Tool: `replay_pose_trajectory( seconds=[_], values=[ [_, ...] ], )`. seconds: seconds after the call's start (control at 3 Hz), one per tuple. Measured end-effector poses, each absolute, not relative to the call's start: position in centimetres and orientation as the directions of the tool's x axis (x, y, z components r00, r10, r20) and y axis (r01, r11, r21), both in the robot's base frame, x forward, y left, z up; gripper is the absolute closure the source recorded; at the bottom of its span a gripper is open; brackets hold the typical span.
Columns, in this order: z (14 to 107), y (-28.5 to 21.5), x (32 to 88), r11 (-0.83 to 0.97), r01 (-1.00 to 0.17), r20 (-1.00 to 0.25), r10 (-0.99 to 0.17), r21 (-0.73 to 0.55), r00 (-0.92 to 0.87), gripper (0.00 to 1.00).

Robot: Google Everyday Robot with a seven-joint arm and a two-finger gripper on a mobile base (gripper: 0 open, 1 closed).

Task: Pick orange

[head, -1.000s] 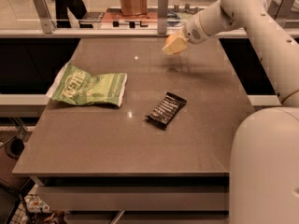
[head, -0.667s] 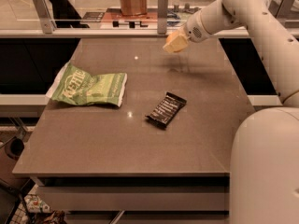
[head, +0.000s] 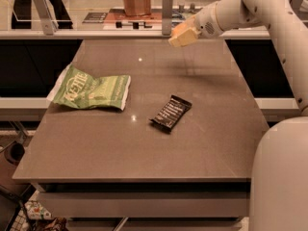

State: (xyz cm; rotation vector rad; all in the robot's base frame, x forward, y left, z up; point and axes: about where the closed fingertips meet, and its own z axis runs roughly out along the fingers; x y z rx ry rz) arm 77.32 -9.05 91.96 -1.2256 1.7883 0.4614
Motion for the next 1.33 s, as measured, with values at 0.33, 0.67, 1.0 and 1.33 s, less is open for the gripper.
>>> replay_pose_trajectory(
  seconds=[0.33,0.67,1.0,1.33],
  values=[
    [94.2,-9.3,76.4,0.426,-0.88,-0.854,-0.518,-0.212,-0.045,1.0],
    [96.6,-9.7,75.3,0.421,-0.869,-0.863,-0.505,-0.26,0.013,1.0],
    [99.1,-10.2,74.1,0.424,-0.847,-0.861,-0.503,-0.319,0.072,1.0],
    [99.4,-10.2,74.0,0.425,-0.845,-0.861,-0.503,-0.324,0.077,1.0]
  ],
)
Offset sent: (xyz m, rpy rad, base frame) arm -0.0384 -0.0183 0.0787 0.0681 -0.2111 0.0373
